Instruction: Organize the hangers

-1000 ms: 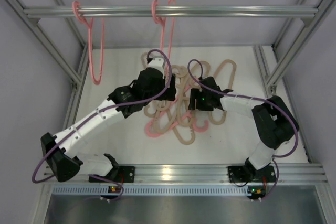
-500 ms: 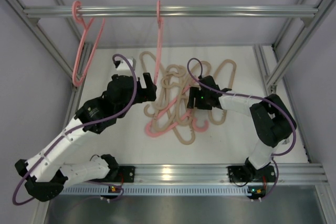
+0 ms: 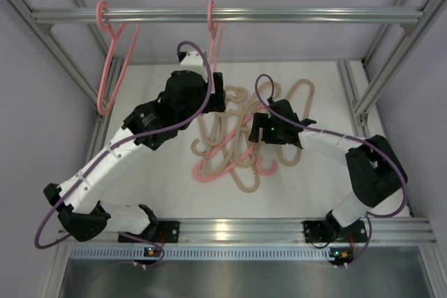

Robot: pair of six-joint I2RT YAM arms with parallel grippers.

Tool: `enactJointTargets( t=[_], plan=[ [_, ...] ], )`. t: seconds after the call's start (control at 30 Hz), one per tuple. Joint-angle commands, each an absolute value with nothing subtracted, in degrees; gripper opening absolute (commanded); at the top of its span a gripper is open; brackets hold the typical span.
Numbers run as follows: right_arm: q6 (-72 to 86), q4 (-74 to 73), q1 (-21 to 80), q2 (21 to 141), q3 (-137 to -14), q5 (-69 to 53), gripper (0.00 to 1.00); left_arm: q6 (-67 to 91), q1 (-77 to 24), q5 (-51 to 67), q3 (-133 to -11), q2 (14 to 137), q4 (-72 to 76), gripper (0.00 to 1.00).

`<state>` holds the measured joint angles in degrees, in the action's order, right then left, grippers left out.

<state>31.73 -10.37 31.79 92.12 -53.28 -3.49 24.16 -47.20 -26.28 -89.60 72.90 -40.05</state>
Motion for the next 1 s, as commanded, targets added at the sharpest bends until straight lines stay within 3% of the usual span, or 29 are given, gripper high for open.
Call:
enactJointTargets(
  t=[0.0, 0.1, 0.17, 0.23, 0.27, 0.33, 0.47, 0.67, 0.97],
  plan=[
    [31.47, -8.26, 32.61, 88.16, -53.17, -3.51, 0.80, 20.74, -47.20, -31.28, -93.07, 75.58, -37.35, 0.82],
    [30.94, -9.23, 32.52, 86.49, -53.35, -3.69, 0.81, 19.60, -47.20, -35.06, -93.78, 77.60, -37.62, 0.64],
    [30.76, -9.49, 32.61, 84.91, -53.09, -3.60, 0.81, 19.42, -47.20, -37.77, -93.52, 77.78, -37.53, 0.42],
    [30.67, -9.49, 32.61, 84.03, -52.82, -3.69, 0.81, 19.34, -47.11, -39.72, -92.55, 77.00, -37.70, 0.27],
    [30.67, -9.49, 32.52, 83.15, -52.65, -3.95, 0.81, 19.34, -47.02, -41.29, -92.03, 76.56, -37.71, 0.13],
    [30.59, -9.49, 32.61, 81.92, -52.38, -4.30, 0.81, 19.69, -46.50, -42.45, -90.80, 74.98, -38.40, 0.03],
    [30.32, -9.49, 32.69, 80.16, -51.68, -4.83, 0.82, 21.35, -42.46, -41.05, -89.12, 72.43, -41.65, 0.00],
    [29.44, -9.49, 32.61, 78.66, -51.33, -4.66, 0.83, 21.45, -27.98, -34.29, -86.40, 68.65, -46.05, 0.00],
    [29.27, -9.32, 32.61, 77.96, -50.80, -5.10, 0.84, 18.55, -18.11, -34.01, -87.80, 66.18, -49.30, 0.00]
  ],
)
